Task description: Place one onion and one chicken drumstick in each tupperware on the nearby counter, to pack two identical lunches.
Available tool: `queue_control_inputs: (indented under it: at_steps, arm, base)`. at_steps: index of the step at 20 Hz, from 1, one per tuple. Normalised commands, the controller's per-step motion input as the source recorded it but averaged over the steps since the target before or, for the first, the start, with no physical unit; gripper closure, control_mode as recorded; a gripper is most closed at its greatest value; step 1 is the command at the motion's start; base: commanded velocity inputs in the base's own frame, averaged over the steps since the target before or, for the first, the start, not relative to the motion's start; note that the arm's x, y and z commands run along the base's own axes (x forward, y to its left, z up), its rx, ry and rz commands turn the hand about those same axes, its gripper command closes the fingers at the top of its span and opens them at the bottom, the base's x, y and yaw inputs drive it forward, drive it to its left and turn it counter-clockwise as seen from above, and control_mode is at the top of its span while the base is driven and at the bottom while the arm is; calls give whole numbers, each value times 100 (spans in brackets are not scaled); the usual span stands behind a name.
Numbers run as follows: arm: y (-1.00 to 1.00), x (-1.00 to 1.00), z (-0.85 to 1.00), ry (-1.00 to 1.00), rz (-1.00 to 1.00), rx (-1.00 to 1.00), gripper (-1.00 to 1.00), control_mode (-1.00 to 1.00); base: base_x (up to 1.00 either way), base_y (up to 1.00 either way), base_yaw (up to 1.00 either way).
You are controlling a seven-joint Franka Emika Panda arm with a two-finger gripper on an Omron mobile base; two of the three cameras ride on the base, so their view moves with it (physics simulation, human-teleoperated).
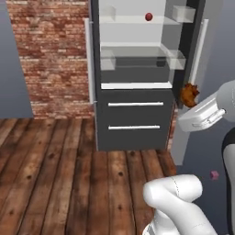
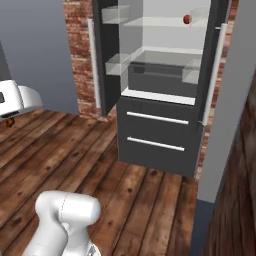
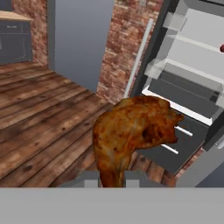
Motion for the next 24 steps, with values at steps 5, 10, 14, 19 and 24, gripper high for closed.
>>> queue_control_inputs:
  at_steps: [5,10,14,19,24]
  arm:
    - [0,0,0,0,0,0,100,100]
    - [0,0,0,0,0,0,100,100]
    - [0,0,0,0,0,0,100,100]
    - [0,0,0,0,0,0,100,100]
    - [0,0,0,0,0,0,100,100]
  base:
    - [-42,0,34]
    - [-35,3,36]
    - [-25,20,39]
    - [-18,23,40]
    - [-9,28,44]
